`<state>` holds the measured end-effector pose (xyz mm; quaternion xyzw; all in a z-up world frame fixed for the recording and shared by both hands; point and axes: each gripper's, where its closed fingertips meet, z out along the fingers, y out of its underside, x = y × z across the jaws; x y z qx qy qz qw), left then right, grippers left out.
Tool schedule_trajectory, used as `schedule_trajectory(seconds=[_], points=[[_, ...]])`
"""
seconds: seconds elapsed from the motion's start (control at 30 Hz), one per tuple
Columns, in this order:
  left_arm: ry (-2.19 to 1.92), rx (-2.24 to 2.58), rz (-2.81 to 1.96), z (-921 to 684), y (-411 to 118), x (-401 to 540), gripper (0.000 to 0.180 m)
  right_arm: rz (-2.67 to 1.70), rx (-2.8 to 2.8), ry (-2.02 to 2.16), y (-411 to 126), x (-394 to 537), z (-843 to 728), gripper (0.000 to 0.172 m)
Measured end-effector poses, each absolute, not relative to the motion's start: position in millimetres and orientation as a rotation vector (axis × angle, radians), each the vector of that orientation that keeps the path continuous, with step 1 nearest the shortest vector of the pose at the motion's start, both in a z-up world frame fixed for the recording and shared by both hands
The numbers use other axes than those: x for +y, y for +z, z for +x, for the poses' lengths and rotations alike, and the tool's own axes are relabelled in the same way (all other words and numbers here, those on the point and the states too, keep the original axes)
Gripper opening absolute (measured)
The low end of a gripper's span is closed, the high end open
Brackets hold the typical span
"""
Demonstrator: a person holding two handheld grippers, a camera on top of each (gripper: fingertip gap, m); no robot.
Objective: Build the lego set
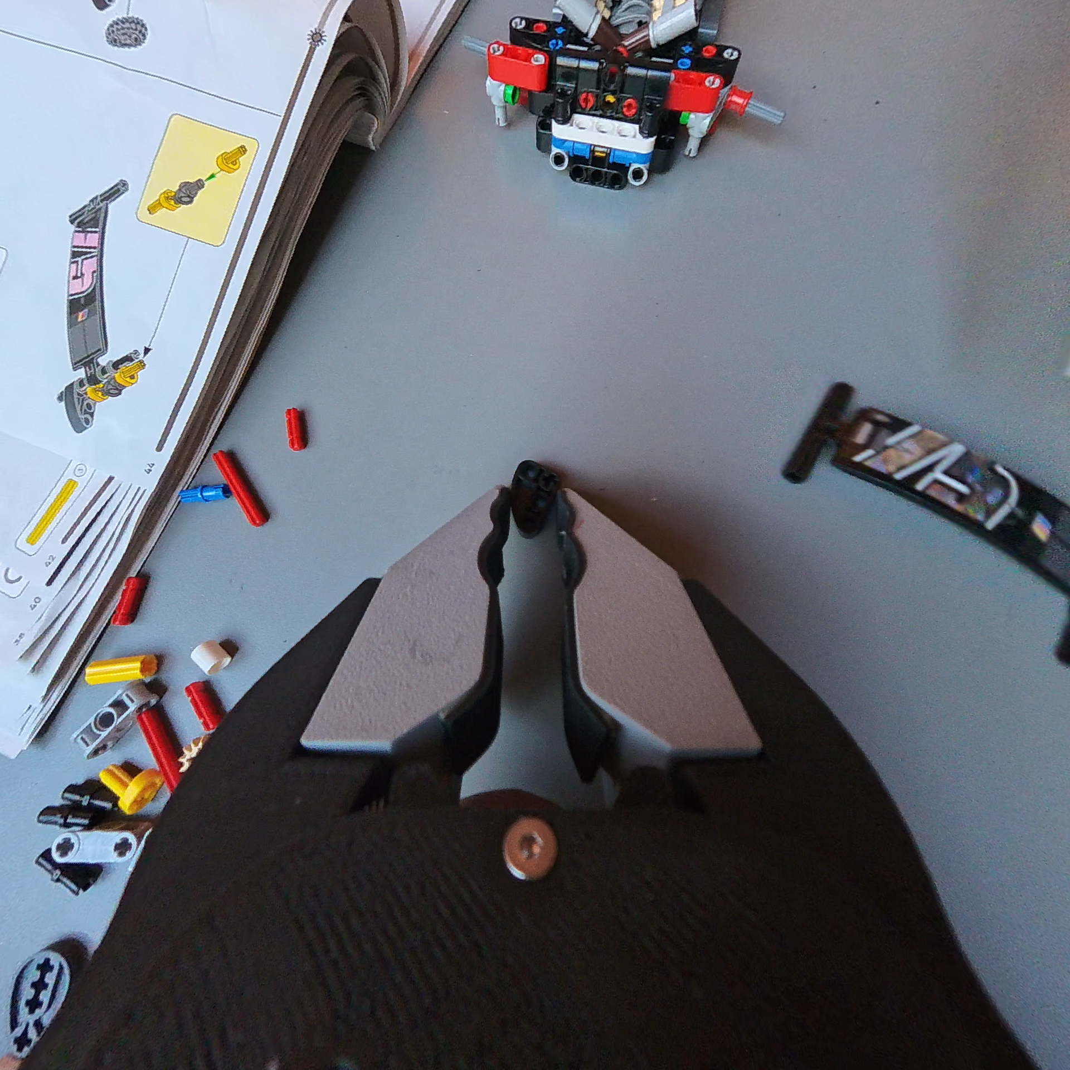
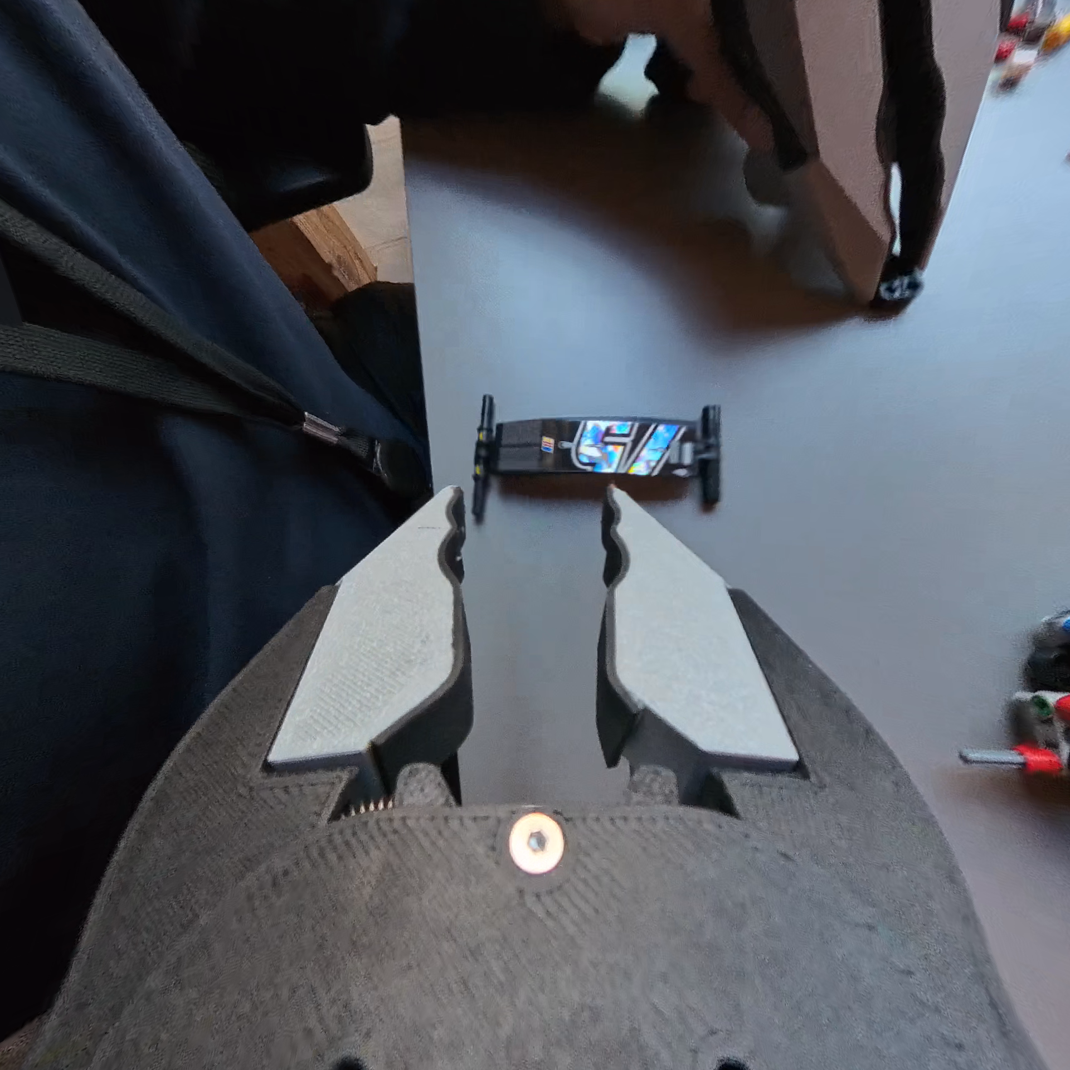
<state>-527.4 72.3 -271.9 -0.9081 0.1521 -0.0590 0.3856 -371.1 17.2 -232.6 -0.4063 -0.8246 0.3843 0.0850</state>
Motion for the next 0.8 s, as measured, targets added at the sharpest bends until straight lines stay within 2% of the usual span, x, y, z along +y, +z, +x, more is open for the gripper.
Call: schedule_trajectory(seconds=[0.2,0.37,0.53,0.67,0.8], points=[[-0.129,0.378,-2.312,-530.7,-271.7,73.1,0.012,-0.865,-2.558,0.882,-233.2,38.9,-377.6,0.043],[-0.09,0.362,-2.311,-538.2,-271.3,74.1,0.012,-0.423,-2.776,0.618,-238.9,30.6,-402.3,0.053],[-0.091,0.331,-2.295,-546.2,-267.5,73.3,0.012,-0.199,-3.02,0.438,-269.7,15.2,-406.8,0.04],[-0.084,0.352,-2.309,-545.5,-268.9,69.9,0.012,-0.382,-2.996,0.405,-274.5,22.6,-414.3,0.026],[-0.09,0.39,-2.327,-541.3,-271.5,65.9,0.013,-0.888,-2.867,0.411,-275.5,59.9,-415.3,0.025]])
